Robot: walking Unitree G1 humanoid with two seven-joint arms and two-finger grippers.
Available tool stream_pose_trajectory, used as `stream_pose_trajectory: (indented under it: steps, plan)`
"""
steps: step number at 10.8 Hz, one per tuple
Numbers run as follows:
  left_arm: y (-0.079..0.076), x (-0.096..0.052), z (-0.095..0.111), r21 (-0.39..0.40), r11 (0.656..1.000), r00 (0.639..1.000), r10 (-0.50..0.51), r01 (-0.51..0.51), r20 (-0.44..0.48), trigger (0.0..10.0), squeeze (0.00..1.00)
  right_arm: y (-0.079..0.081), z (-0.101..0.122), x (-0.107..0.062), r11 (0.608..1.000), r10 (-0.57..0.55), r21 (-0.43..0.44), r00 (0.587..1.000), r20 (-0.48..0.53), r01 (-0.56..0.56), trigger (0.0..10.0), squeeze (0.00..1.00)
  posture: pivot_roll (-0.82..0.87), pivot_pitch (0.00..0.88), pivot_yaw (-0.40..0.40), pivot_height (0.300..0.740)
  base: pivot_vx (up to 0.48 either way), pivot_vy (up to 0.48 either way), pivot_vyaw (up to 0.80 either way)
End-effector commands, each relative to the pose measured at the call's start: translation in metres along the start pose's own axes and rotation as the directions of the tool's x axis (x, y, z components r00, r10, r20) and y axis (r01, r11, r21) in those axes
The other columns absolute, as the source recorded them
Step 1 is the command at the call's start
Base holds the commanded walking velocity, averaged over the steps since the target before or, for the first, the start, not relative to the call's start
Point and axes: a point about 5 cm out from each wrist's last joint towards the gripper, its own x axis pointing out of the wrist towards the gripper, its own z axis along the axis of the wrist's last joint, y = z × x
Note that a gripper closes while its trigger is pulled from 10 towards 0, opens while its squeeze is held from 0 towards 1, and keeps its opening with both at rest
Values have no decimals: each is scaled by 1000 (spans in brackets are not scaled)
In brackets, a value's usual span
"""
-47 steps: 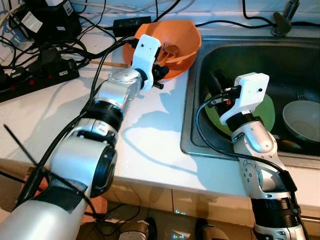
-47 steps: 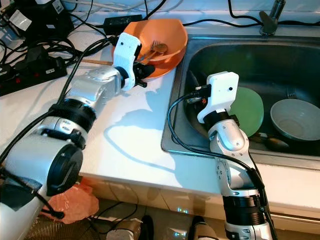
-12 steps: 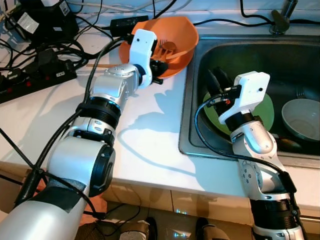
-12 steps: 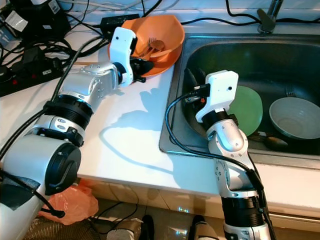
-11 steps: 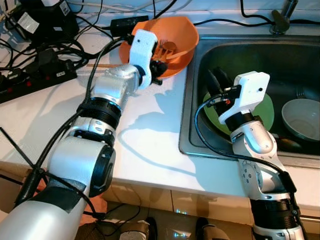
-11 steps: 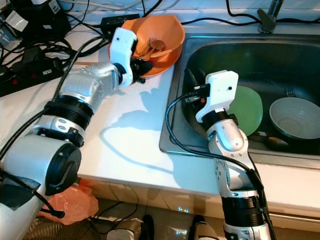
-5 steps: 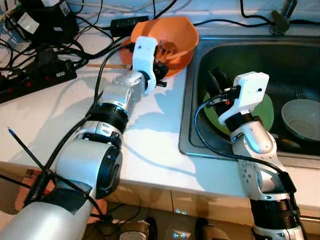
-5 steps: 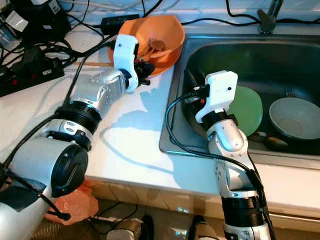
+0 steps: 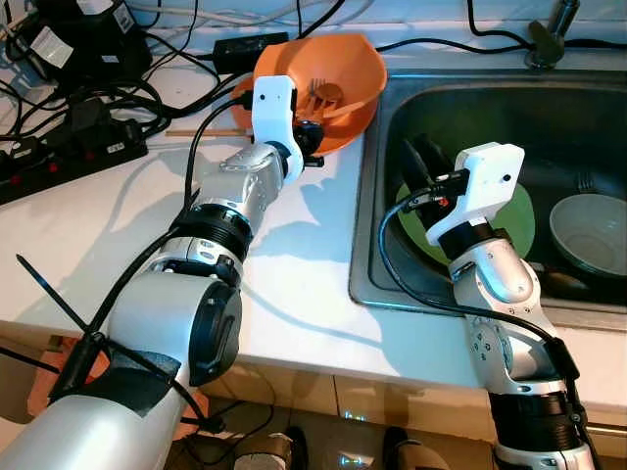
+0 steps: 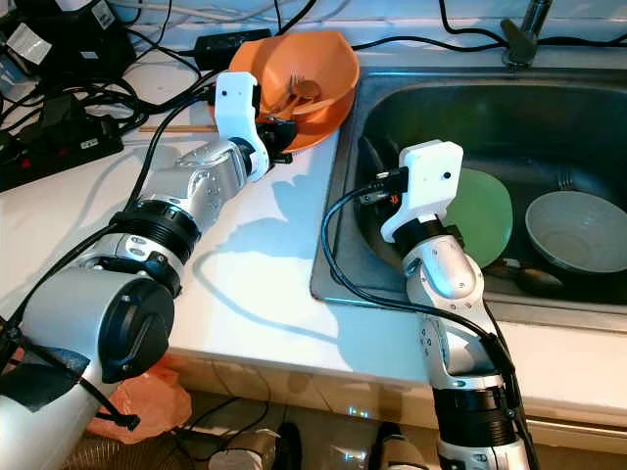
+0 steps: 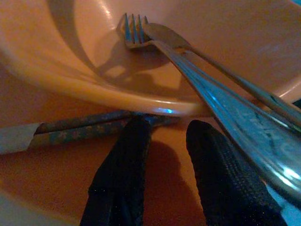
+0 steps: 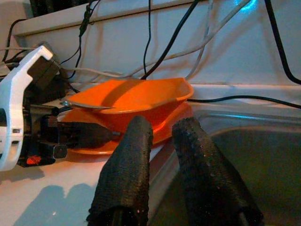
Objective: Kitchen organization
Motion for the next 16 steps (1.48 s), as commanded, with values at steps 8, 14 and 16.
stream_pose_trajectory:
  steps: [8, 14, 16]
  plan:
    - [34, -13, -43, 38, 999, 960, 39, -29, -279, 10000, 0, 2, -30, -9, 999, -7, 36, 993, -120, 11, 10000, 0, 109, 192, 195, 740, 0, 0, 0]
    - [45, -43, -36, -4, 1000, 944, 10, -12, -330, 10000, 0, 5, -32, -6, 999, 8, 42, 993, -119, -3, 10000, 0, 143, 191, 204, 740, 0, 0, 0]
    - [46, -65, -39, -4, 1000, 940, 19, -21, -342, 10000, 0, 5, -33, -5, 999, 10, 44, 993, -120, -5, 10000, 0, 168, 196, 202, 740, 0, 0, 0]
